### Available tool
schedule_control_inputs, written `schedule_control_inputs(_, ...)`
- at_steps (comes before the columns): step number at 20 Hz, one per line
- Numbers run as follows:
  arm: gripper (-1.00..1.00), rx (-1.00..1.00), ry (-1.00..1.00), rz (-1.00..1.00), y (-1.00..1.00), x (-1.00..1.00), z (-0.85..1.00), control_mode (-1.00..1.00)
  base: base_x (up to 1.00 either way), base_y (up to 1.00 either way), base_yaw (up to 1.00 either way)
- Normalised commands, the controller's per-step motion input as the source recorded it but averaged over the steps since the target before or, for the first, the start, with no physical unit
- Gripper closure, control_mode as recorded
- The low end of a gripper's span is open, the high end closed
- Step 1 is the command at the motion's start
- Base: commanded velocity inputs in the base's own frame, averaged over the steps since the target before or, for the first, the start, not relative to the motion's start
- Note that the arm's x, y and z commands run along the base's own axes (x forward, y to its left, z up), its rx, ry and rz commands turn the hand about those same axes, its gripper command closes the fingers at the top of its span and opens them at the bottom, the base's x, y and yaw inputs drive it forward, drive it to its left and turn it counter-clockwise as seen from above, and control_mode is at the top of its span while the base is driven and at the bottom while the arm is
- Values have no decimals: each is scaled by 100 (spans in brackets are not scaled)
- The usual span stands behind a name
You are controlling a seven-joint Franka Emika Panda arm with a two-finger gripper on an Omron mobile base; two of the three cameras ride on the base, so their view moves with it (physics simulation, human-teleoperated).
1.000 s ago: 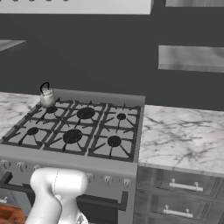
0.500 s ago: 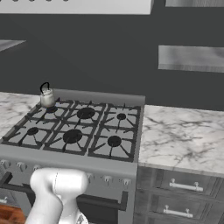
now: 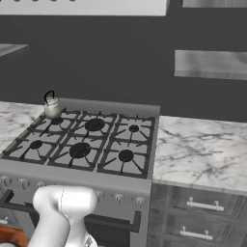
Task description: The kettle is done boiling. Turn off the stove, then wait for 300 timesteps before moving the kettle to the dining table.
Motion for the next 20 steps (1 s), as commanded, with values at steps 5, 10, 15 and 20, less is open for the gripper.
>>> schedule_control_inputs(5,-100,17,21,0,-22,29,44,-100,0,0,0)
schedule_control_inputs(10,-100,7,25,4,-16,43,21,-100,0,0,0)
schedule_control_inputs(15,-100,1,25,5,-13,46,13,-100,0,0,0)
schedule_control_inputs(20,-100,3,28,5,-10,51,17,-100,0,0,0)
